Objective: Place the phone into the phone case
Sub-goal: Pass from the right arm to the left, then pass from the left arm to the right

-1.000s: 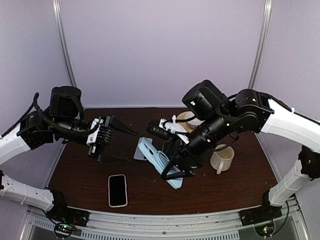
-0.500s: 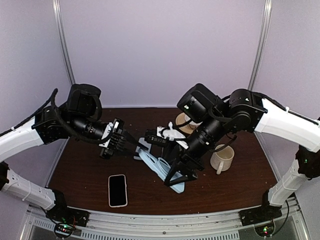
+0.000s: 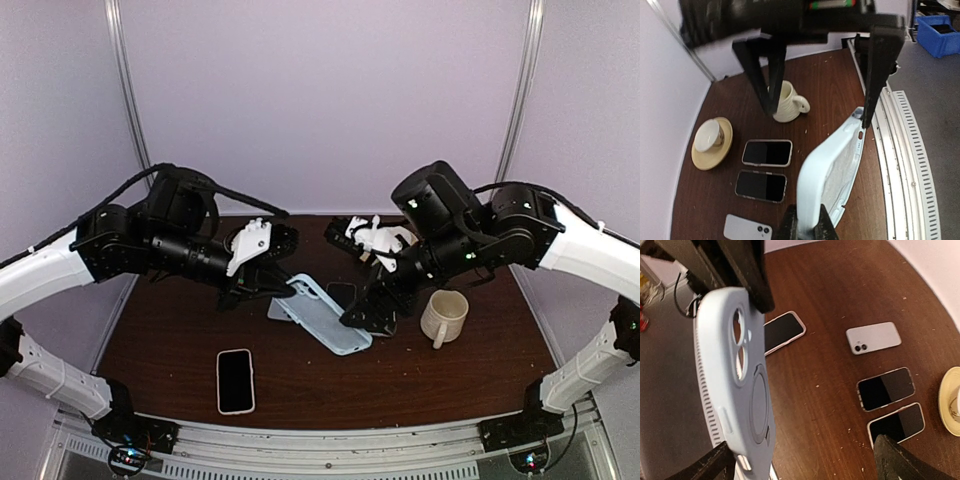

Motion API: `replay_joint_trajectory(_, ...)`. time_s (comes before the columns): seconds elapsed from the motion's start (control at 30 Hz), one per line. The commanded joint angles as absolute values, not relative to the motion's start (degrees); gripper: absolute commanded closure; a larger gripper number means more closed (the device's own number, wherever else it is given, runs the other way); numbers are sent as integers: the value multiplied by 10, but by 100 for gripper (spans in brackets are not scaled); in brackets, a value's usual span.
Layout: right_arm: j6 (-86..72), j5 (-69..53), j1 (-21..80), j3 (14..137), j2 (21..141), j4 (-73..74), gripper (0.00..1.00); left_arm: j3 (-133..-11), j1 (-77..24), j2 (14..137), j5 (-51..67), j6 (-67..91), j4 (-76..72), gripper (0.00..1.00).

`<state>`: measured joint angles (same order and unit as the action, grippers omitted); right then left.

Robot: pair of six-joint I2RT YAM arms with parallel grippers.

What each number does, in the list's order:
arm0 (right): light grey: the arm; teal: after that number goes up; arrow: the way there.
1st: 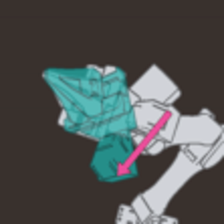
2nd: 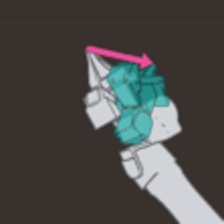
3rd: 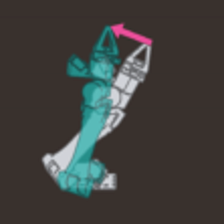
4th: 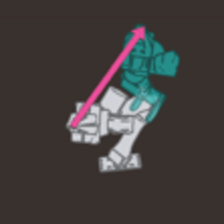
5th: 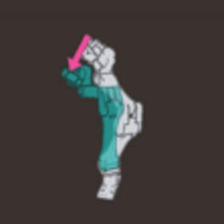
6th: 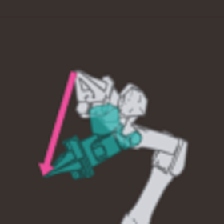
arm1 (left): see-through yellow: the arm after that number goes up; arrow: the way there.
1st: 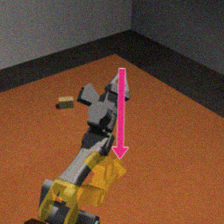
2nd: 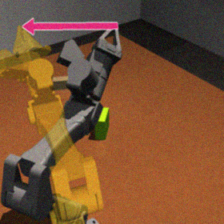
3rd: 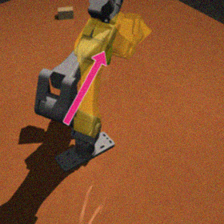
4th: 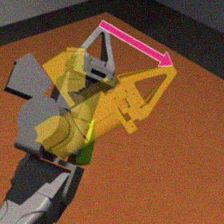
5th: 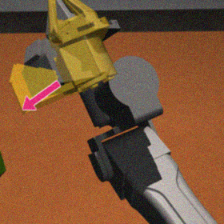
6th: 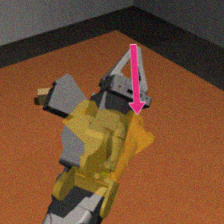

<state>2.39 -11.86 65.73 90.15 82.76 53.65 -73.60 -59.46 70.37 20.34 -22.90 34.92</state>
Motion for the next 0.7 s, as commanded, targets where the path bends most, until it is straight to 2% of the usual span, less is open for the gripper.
replay_joint_trajectory(0.0,-43,-5,655,835,766,399,1,-766,-596,712,113,-87,397,100)
replay_joint_trajectory(0.17,-88,-11,655,750,750,240,10,-798,-596,727,96,-61,430,100)
replay_joint_trajectory(0.4,-118,-92,661,747,796,184,18,-798,-596,732,82,-56,436,100)
replay_joint_trajectory(0.47,-118,-91,665,753,809,187,25,-798,-596,732,85,-52,435,100)
replay_joint_trajectory(0.5,-119,-85,665,753,813,190,33,-798,-596,732,86,-50,434,100)
replay_joint_trajectory(0.6,-133,-47,665,741,814,194,69,-794,-597,728,93,-49,424,100)
replay_joint_trajectory(0.67,-144,-32,663,734,809,199,88,-787,-596,722,97,-47,413,100)
